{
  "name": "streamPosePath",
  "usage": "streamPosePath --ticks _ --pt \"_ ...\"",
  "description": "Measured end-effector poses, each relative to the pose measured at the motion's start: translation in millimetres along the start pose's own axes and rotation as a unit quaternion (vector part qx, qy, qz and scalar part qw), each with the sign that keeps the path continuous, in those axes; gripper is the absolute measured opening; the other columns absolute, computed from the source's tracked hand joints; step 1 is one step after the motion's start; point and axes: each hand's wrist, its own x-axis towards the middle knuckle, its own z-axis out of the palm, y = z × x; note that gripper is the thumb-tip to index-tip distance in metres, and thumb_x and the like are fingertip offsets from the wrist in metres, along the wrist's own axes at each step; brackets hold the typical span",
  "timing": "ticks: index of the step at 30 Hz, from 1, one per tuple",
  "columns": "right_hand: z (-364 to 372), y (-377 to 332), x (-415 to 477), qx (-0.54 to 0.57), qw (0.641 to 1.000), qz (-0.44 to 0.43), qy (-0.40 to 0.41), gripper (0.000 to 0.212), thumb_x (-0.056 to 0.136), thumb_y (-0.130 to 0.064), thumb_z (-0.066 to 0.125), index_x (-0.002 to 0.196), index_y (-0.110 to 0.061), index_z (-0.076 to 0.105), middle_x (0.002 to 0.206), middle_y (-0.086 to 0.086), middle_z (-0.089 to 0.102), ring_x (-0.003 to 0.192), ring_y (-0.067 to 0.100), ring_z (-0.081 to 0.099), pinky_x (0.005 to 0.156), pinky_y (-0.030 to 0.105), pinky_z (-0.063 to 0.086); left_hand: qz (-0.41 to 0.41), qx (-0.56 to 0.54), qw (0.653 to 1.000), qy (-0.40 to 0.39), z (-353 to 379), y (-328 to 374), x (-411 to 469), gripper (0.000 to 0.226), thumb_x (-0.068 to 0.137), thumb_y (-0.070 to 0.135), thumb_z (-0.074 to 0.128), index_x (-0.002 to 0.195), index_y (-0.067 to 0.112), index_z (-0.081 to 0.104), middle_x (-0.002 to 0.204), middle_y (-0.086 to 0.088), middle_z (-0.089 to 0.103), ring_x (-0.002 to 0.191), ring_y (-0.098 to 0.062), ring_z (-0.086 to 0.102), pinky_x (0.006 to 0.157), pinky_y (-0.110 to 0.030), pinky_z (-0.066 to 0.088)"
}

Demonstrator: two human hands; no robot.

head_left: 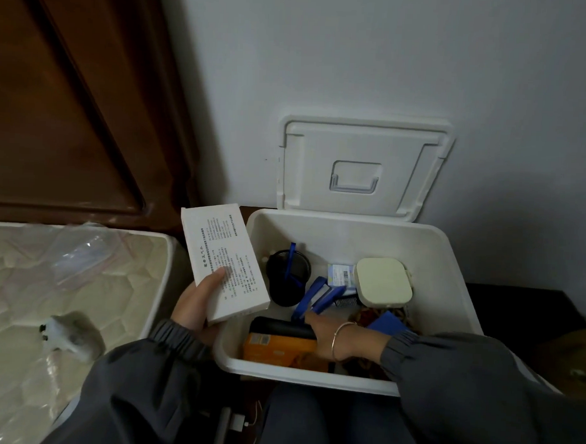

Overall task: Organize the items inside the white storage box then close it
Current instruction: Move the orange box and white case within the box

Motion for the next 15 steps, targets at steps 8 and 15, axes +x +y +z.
streamPosePath --ticks 8,15 --pt "-64.8 12.4 -81.2 0.172 0.979 0.014 0.105 0.043 0.061 -0.055 0.078 0.086 -0.035 0.050 0.089 -0.016 0.059 0.081 0.002 0.058 0.064 0.016 0.044 0.030 0.009 0.999 0.040 -2.0 3.7 -5.8 0.046 0.077 0.026 0.065 0.122 0.019 0.058 0.108 -0.008 0.072 0.094 -0.026 0.070 0.077 -0.043 0.053" --pt "-77.4 10.7 -150.1 0.447 0.846 -0.033 0.289 0.043 0.055 -0.049 0.081 0.085 -0.021 0.066 0.073 -0.008 0.074 0.066 0.001 0.068 0.055 0.011 0.048 0.106 0.091 0.990 0.003 30.4 4.5 -32.6 0.034 0.093 0.012 0.053 0.127 0.017 0.054 0.118 -0.009 0.067 0.101 -0.030 0.066 0.081 -0.043 0.053"
